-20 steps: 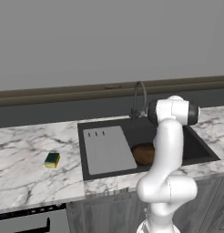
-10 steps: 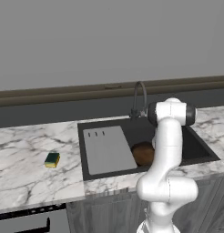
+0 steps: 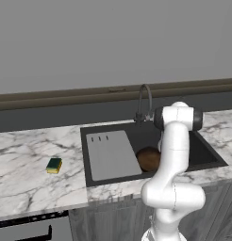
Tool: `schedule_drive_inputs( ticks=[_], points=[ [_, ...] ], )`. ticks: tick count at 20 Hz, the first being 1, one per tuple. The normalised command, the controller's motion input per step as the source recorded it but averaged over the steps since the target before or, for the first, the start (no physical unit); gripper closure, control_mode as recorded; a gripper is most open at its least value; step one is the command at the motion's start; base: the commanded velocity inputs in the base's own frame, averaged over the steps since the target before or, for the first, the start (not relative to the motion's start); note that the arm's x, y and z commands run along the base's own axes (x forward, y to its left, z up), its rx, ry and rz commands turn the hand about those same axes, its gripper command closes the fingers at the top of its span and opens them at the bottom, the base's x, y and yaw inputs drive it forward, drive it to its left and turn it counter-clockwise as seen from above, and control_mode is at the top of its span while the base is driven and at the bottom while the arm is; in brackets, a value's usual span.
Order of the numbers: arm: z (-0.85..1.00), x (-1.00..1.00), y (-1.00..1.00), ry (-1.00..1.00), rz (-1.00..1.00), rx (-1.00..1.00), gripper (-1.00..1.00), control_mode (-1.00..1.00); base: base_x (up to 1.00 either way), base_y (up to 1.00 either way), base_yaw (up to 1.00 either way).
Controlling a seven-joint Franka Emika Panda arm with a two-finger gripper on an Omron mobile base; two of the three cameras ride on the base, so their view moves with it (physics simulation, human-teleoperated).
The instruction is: Pick the pan and sponge and place them into the sink. Then turn on the water.
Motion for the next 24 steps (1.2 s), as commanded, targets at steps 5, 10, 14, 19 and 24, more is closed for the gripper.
schedule_drive_inputs(
  ticks=[5,10,14,19,24],
  points=[
    [-0.08,0.01,0.00,0.00,0.06,0.09,-1.00,-1.00,0.00,0.00,0.00],
    [0.61,-0.06,0.00,0.00,0.01,0.20,-1.00,-1.00,0.00,0.00,0.00],
    [0.97,-0.19,0.00,0.00,0.00,0.23,-1.00,-1.00,0.00,0.00,0.00],
    [1.00,-0.25,0.10,0.00,-0.01,0.19,-1.00,-1.00,0.00,0.00,0.00],
    [0.93,-0.58,0.47,0.00,-0.24,0.10,-1.00,-1.00,0.00,0.00,0.00]
  ],
)
